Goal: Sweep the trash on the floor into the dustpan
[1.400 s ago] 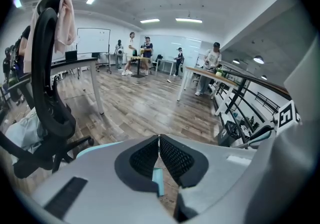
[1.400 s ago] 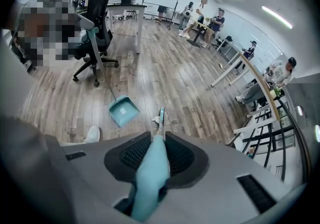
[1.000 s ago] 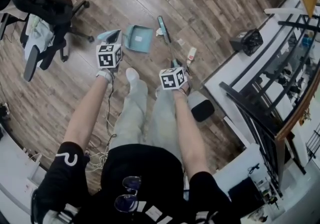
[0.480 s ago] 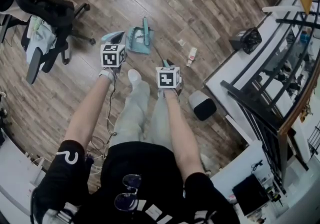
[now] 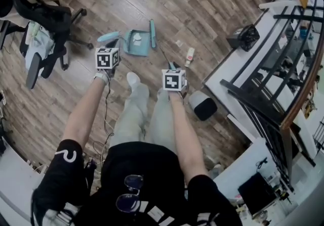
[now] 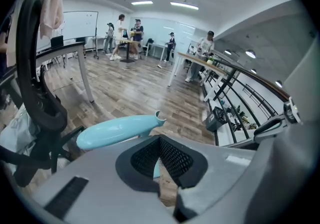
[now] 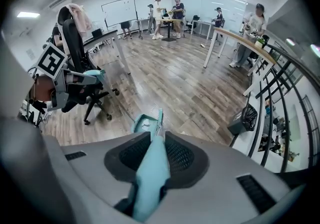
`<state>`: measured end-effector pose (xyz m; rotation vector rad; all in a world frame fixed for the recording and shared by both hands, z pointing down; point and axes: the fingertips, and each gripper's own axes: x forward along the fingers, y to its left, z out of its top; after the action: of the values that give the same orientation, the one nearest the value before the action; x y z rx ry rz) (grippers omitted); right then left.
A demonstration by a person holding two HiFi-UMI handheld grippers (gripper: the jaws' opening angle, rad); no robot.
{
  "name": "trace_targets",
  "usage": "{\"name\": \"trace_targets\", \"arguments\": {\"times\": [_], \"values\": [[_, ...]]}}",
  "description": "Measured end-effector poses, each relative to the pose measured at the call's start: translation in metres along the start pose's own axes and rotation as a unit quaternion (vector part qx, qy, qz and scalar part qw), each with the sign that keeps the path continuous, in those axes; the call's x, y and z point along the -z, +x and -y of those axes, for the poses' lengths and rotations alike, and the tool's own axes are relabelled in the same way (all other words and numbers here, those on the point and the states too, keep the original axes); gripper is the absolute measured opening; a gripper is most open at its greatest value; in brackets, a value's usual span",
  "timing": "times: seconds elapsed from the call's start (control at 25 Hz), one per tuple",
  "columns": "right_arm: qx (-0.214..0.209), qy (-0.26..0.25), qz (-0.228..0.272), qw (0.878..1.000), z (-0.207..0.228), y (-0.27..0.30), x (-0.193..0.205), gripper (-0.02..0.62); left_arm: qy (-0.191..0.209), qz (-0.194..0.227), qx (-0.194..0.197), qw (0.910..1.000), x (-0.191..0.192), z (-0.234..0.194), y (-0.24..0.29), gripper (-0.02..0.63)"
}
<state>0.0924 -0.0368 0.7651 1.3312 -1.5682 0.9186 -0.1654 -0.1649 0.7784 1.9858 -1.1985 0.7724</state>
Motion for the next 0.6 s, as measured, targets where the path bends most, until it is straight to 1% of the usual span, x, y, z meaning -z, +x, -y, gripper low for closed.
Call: {"name": "trace_targets", "arguments": {"times": [0.08,0.16,0.32,0.48,0.6], "values": [[0.005,0.006,0.003,1.0,0.011,-0.006,0.002,0.085,0.015,0.006,0.0,0.9999,-0.005,0.004,-0.005,0.0],[0.009,0.013,0.005,1.0,0.022,-0.012,0.004,0.086,0.023,0.02,0.003,0.9995,-0.014,0.009,-0.011,0.0],[0.02,0.024,0.019,0.999,0.047,-0.028,0.004,0.086,0.017,0.068,0.007,0.9975,-0.036,0.021,-0.033,0.0],[0.028,0.039,0.042,0.998,0.069,-0.046,0.002,0.085,0.022,0.127,0.023,0.9914,-0.064,0.044,-0.061,0.0],[0.031,0.053,0.059,0.996,0.087,-0.059,0.001,0.086,0.047,0.157,0.043,0.9856,-0.079,0.075,-0.079,-0.002]]}}
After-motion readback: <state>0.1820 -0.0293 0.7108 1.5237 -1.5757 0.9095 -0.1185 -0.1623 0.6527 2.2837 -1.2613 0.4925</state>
